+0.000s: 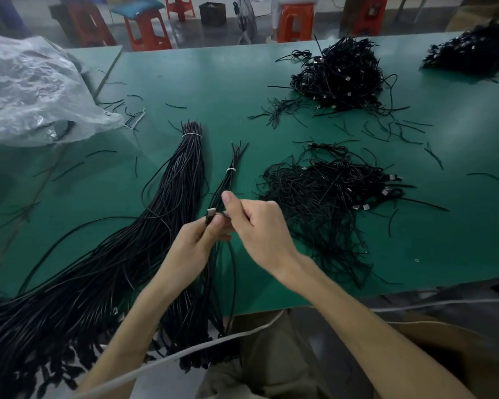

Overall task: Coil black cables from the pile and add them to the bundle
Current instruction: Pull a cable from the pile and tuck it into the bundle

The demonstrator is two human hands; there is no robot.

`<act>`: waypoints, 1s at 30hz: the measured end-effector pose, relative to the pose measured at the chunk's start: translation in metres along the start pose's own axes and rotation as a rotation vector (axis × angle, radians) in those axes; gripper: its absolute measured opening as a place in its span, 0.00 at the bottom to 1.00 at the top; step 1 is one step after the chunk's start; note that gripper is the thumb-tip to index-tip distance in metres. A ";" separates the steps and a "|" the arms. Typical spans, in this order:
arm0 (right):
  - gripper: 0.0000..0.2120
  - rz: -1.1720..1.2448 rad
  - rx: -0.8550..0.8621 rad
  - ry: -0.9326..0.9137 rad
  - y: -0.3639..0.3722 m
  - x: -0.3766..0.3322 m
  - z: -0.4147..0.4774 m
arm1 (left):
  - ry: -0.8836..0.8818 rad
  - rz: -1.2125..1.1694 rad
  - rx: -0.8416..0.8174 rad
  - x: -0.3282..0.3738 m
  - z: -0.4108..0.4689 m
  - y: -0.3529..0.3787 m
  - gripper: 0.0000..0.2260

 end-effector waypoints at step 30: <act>0.30 0.382 -0.420 0.385 0.005 0.027 -0.015 | -0.191 -0.930 0.019 -0.013 0.010 0.009 0.15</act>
Point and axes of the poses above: each hand's wrist, its own z-axis towards the middle knuckle, its own y-axis out of the palm, x = y × z, the point moved 3 cm from there along z, towards the middle knuckle, and after that the axes turned 5 degrees about z, right-handed, at the moved point
